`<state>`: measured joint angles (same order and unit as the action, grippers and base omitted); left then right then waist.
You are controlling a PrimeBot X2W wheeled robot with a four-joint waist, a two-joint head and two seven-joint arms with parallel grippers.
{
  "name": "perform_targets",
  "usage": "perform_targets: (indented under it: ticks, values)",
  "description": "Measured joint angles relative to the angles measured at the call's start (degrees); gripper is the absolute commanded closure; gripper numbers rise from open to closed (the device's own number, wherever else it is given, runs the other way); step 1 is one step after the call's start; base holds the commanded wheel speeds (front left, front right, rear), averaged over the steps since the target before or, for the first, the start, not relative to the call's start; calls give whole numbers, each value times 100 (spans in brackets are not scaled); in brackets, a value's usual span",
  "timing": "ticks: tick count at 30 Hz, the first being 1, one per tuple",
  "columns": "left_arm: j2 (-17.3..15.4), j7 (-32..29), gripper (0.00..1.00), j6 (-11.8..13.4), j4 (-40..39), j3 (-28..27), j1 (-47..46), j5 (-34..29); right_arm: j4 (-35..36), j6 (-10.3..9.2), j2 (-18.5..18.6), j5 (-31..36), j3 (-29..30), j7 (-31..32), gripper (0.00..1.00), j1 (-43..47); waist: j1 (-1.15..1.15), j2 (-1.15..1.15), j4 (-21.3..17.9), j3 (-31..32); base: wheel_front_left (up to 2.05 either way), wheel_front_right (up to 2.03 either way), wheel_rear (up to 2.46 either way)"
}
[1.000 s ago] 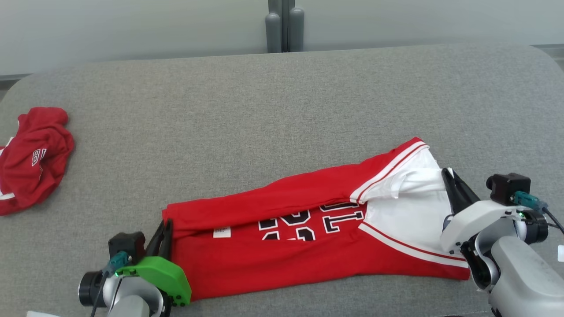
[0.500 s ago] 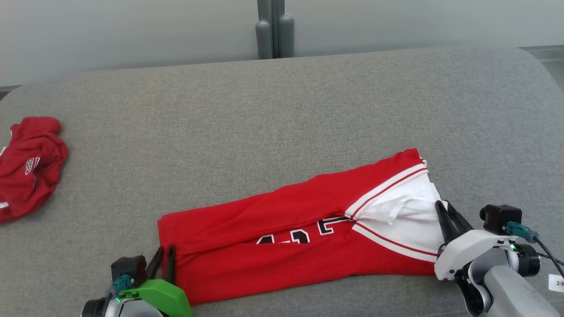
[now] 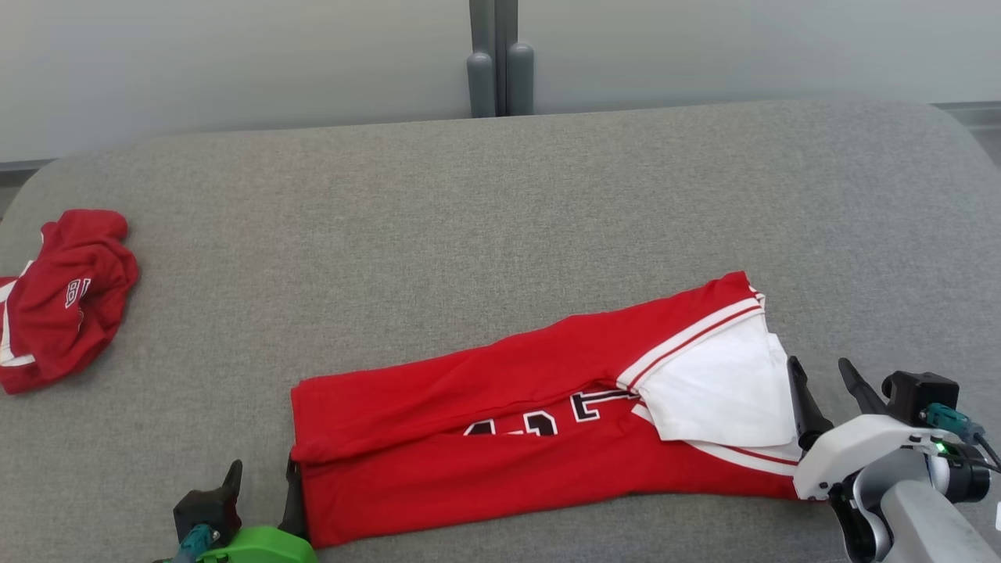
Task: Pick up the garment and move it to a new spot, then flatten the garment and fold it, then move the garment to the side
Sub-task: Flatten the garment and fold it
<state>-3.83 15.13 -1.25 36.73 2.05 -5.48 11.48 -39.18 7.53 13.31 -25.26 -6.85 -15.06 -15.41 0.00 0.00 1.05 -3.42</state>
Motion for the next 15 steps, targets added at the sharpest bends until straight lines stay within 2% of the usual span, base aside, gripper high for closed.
perform_targets:
  ticks: [6,15]
  values:
    - [71,0,0,-35,-319,35,-66,-104,-254,1,-92,76,-164,143,0,-358,0,0,123,-179,0,0,0]
    - [87,0,0,-76,-481,43,-179,-154,-1050,0,-64,31,-258,533,0,-810,0,0,388,-468,0,0,0]
